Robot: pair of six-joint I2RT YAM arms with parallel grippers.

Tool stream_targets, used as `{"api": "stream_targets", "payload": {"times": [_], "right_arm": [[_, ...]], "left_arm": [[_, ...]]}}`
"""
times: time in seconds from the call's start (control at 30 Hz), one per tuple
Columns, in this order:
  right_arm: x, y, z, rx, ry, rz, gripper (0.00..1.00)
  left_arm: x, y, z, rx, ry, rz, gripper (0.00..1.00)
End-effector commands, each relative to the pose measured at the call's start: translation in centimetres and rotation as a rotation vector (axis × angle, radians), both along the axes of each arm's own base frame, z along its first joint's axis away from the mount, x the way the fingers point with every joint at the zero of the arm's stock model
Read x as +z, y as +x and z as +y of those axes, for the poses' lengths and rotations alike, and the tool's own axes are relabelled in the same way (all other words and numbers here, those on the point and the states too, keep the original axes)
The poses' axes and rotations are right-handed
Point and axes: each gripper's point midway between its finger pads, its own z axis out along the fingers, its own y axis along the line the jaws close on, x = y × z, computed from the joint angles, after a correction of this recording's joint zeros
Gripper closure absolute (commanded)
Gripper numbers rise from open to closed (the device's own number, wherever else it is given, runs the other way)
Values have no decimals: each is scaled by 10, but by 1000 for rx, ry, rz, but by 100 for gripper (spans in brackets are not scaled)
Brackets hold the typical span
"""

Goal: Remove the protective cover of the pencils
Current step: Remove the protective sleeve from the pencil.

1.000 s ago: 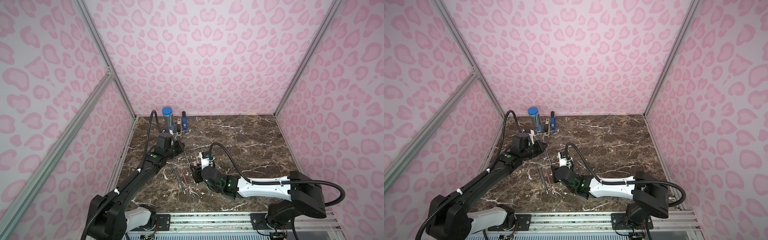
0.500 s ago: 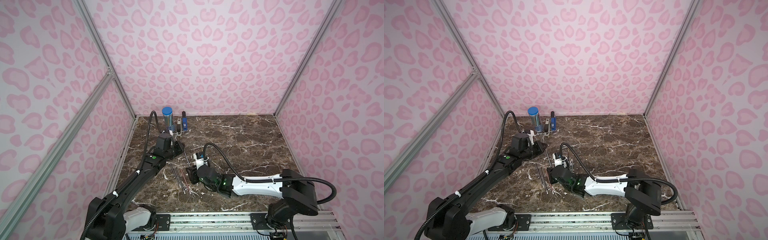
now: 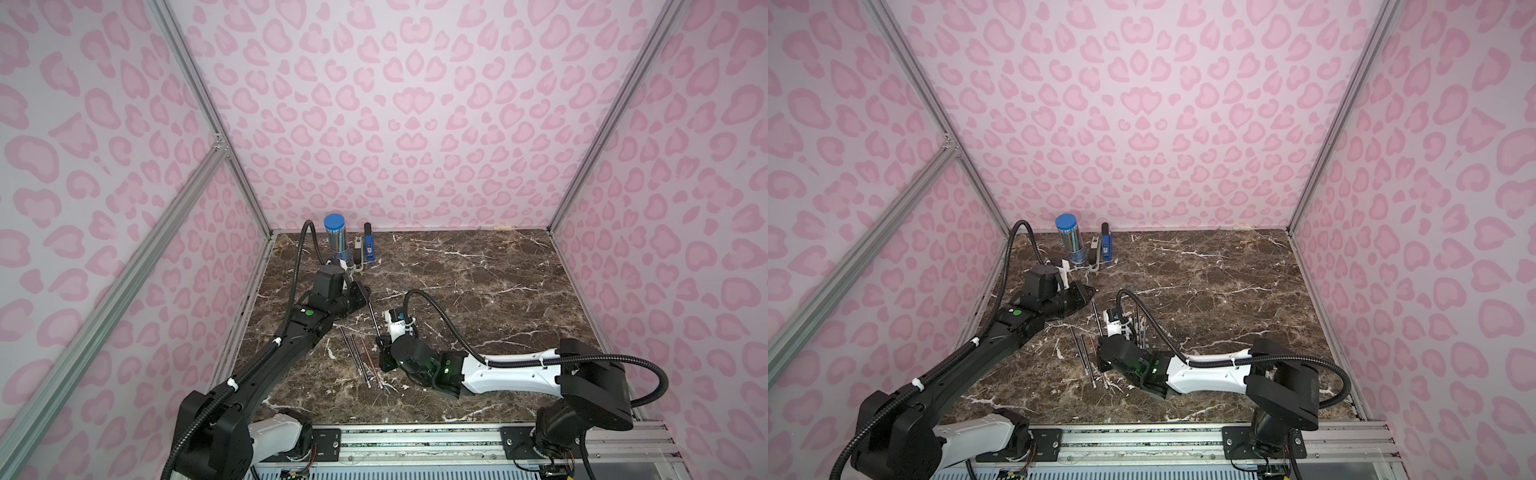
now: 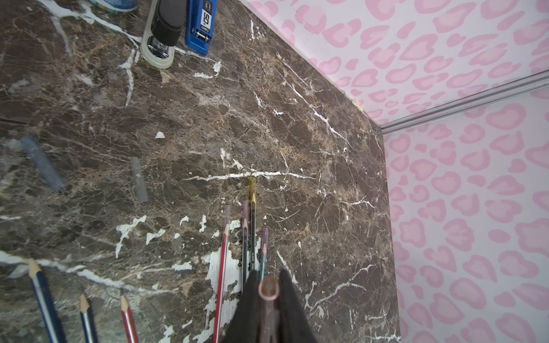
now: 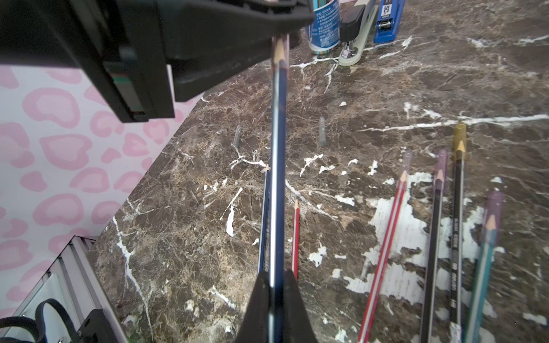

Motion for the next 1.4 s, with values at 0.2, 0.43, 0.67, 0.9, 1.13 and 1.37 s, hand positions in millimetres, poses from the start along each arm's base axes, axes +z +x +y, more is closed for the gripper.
{"api": "stream_targets", "payload": {"times": [0.2, 0.43, 0.67, 0.9, 1.13, 1.37], "right_arm": [[7, -21, 3, 80, 18, -83, 97], [-5, -31, -7, 53, 10, -63, 97], [-35, -36, -13, -5, -3, 6, 98], [-68, -36, 0, -29, -59, 75, 98], [-100, -37, 2, -40, -129, 117, 98], [-118, -36, -3, -59, -169, 136, 97]], "left_arm": [[10, 14, 3, 2, 20, -33, 87], [3, 23, 10, 22, 50, -19, 88], [-12, 32, 14, 41, 84, 7, 88], [-38, 41, 19, 56, 138, 52, 89], [-58, 52, 19, 51, 176, 94, 90], [-81, 66, 7, 22, 169, 143, 91]]}}
